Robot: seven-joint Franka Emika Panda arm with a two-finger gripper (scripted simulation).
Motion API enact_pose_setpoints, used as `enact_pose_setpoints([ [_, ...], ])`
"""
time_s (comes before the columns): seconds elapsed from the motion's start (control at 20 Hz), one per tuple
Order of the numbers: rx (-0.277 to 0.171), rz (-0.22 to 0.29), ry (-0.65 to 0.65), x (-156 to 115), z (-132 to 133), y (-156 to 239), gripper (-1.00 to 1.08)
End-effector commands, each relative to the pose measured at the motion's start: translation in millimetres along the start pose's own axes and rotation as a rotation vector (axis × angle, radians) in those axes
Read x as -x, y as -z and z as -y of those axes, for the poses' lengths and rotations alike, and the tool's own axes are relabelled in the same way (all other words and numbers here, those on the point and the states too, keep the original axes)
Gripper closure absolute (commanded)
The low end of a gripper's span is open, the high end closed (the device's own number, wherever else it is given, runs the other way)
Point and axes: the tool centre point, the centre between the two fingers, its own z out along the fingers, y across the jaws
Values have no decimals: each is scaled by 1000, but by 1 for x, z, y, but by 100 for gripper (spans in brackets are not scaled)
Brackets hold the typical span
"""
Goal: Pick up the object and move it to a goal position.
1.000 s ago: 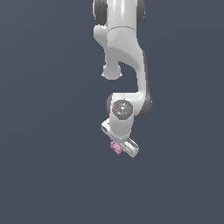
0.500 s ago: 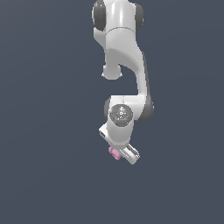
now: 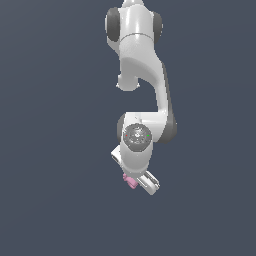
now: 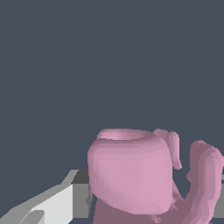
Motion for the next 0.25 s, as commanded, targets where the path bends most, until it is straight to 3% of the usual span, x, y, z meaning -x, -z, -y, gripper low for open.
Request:
enact_pose_setpoints([
  [0.0, 0, 0, 0, -2, 2, 1, 108],
  [0.2, 0, 0, 0, -4, 3, 2, 108],
])
